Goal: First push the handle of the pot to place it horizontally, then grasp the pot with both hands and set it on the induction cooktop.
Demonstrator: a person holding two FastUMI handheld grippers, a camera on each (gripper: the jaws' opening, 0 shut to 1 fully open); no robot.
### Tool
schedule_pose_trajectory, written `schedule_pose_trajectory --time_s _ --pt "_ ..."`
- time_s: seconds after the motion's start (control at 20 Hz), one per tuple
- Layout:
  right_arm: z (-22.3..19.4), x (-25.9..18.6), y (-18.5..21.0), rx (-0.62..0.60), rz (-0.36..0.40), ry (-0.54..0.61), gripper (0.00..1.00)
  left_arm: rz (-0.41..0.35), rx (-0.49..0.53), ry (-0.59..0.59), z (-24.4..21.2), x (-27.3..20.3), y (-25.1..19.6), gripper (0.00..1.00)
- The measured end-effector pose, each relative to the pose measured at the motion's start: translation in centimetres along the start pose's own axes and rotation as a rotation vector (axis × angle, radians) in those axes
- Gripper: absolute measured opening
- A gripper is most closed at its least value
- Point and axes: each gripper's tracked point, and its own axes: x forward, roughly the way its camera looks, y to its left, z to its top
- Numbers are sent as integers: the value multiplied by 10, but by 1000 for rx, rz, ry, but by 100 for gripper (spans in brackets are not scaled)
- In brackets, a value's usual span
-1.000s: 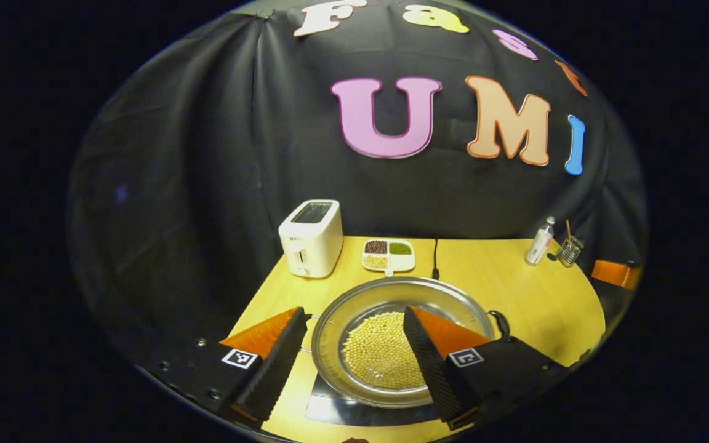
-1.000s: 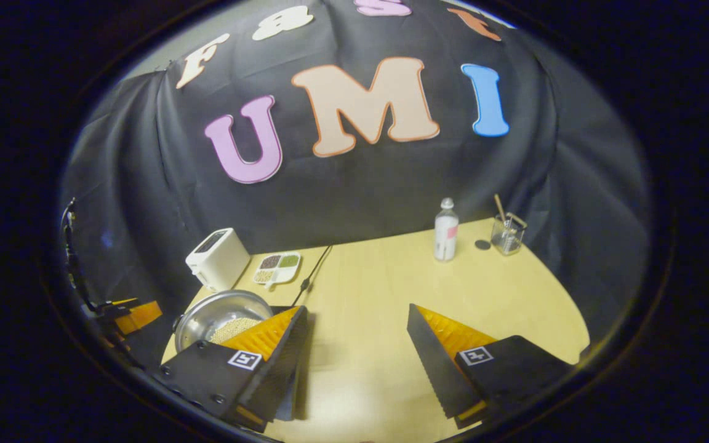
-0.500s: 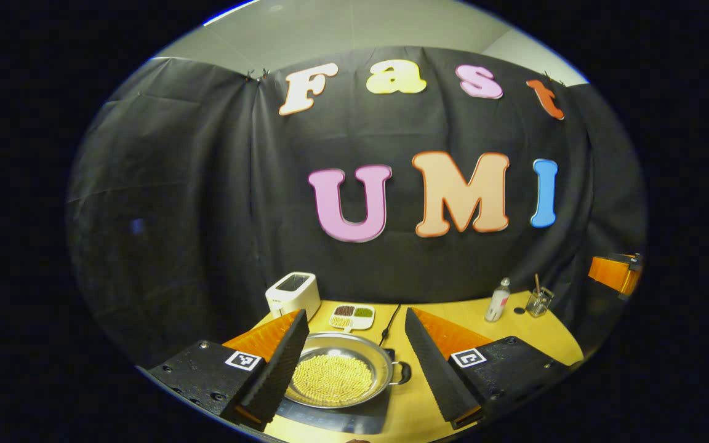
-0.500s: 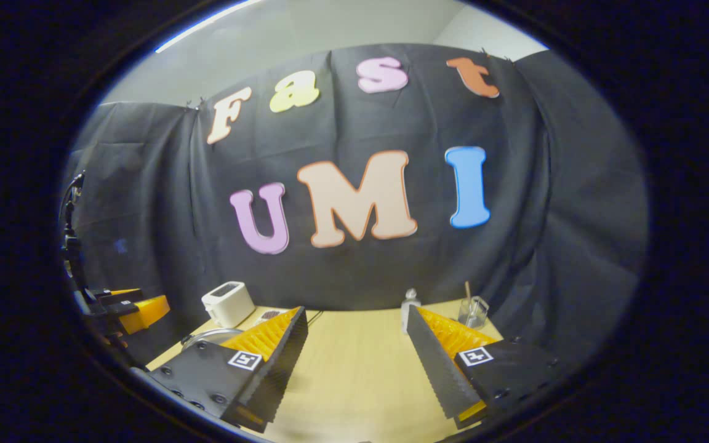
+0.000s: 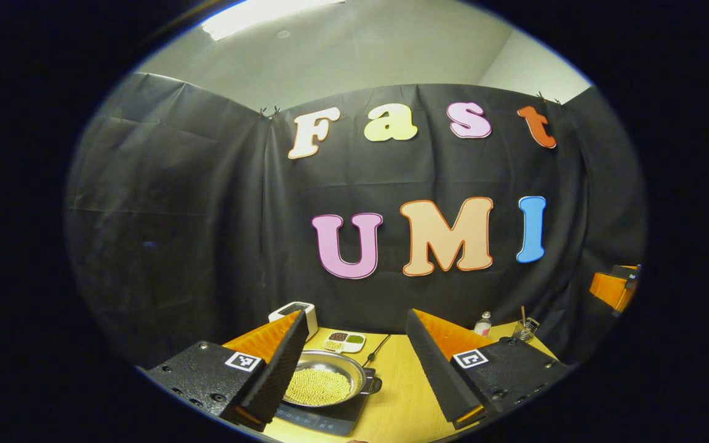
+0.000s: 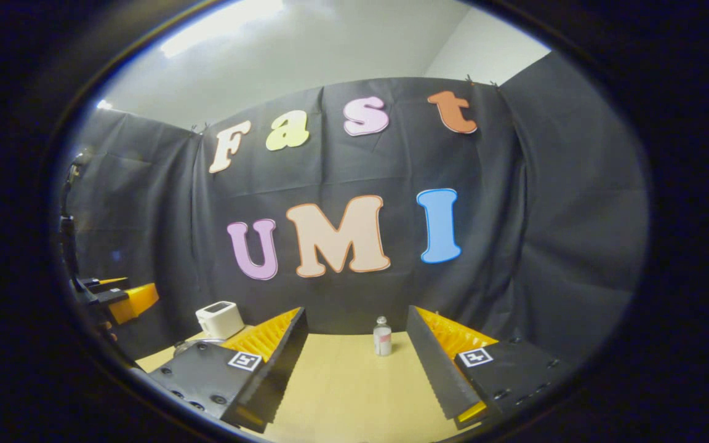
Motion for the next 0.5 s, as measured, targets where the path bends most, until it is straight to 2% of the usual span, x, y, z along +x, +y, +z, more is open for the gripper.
schedule_pose_trajectory --time_s 0.05,0.1,0.25,0.3,0.4,0.45,0.5 --pt "-2 -4 -4 4 -4 6 92 -4 5 -2 0 -3 -3 100" --pt "-5 -6 -7 11 -5 13 92 -7 9 -1 -1 -7 -5 97" --pt "-11 -13 -11 24 -7 32 92 -19 19 4 -3 -13 -16 100" --pt "-13 -14 -13 23 -8 37 92 -23 21 1 -4 -14 -18 97" --pt "-16 -14 -17 17 -18 45 92 -33 24 7 -7 -16 -26 100" --pt "-16 -15 -17 16 -22 45 92 -39 25 11 -9 -16 -29 97" --pt "-15 -16 -17 18 -23 44 92 -41 26 14 -10 -17 -31 100"
